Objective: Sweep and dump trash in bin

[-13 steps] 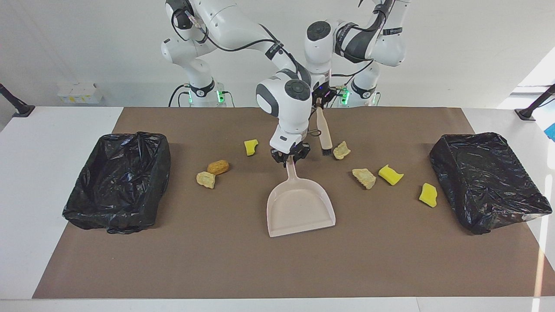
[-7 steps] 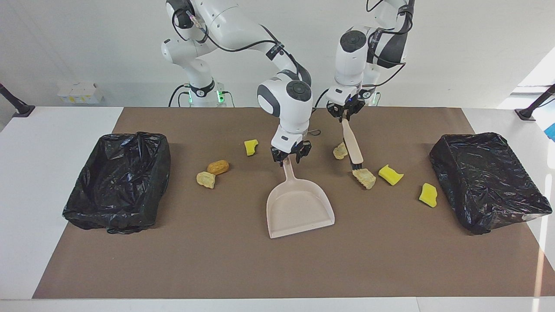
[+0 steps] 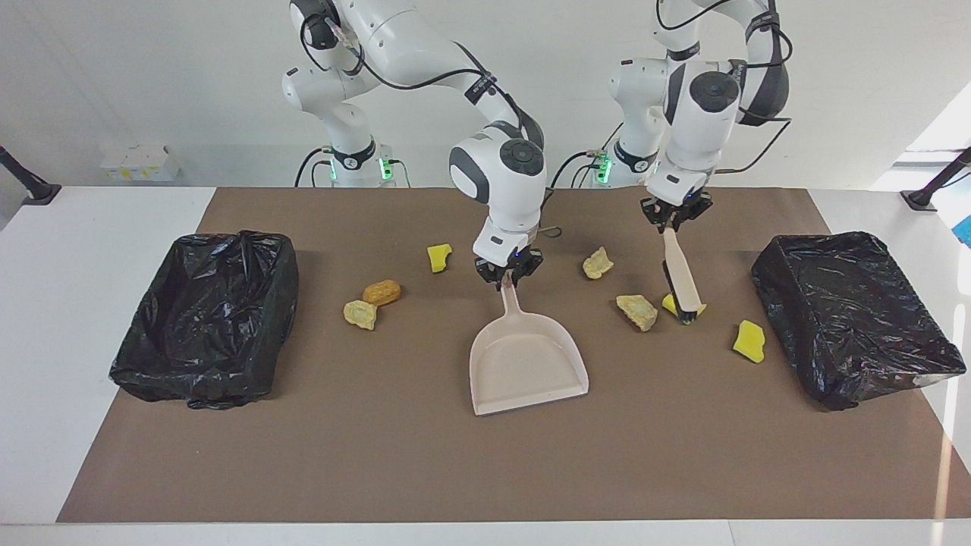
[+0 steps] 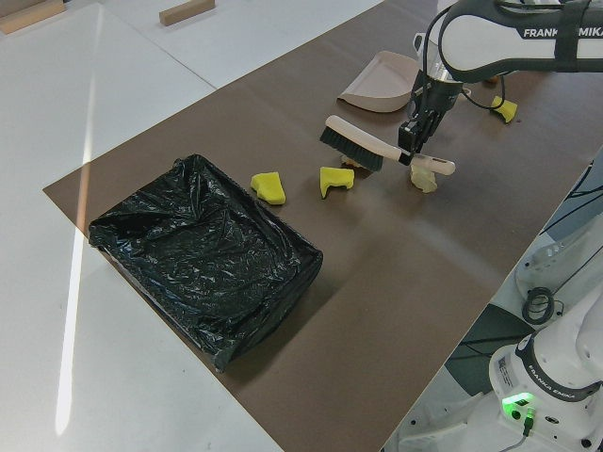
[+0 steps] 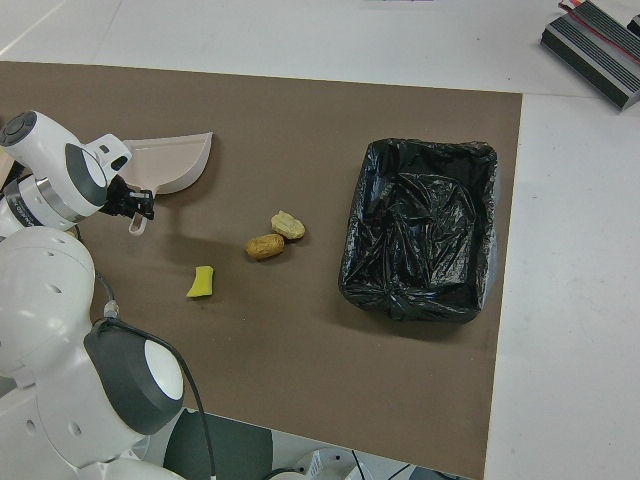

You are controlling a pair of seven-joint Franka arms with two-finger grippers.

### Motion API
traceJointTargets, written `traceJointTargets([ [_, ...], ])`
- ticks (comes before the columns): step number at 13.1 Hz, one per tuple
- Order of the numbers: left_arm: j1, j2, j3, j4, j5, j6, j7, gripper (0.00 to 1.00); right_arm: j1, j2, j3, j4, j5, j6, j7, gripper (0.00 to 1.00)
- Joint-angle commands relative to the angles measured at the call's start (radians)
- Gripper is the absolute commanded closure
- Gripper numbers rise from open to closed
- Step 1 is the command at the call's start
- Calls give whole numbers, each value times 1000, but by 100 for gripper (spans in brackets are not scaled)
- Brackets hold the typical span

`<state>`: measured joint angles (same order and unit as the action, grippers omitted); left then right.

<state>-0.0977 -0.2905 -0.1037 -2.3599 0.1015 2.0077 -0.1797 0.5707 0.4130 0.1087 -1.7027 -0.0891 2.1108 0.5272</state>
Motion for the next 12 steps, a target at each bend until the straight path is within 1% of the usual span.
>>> traceJointTargets([
  [1,133,31,-11,16,15,69,174,100,-34,-65,8,-35,-9,9,-16,100],
  [3,220,56,-11,16,18,145,241,100,-55,-127,6,-80,-9,8,-132,100],
  [4,242,112,-10,22,32,196,273,100,-60,-169,6,-127,-9,15,-182,100],
  [6,286,215,-10,92,88,216,299,100,-60,-224,6,-213,-17,29,-287,100],
  [7,318,249,-11,138,99,224,343,100,-60,-241,6,-242,-17,29,-368,100],
  [8,328,279,-10,166,98,227,379,100,-60,-253,6,-265,-18,29,-445,100],
  [9,332,300,-10,169,98,247,391,100,-63,-261,6,-279,-23,29,-540,100],
  [10,358,319,-10,169,98,284,394,100,-63,-264,6,-291,-23,29,-622,100],
  [11,375,327,-11,177,92,316,391,100,-65,-276,6,-308,-24,31,-663,100],
  [12,375,350,-11,211,89,322,390,100,-66,-281,6,-325,-24,47,-706,100],
])
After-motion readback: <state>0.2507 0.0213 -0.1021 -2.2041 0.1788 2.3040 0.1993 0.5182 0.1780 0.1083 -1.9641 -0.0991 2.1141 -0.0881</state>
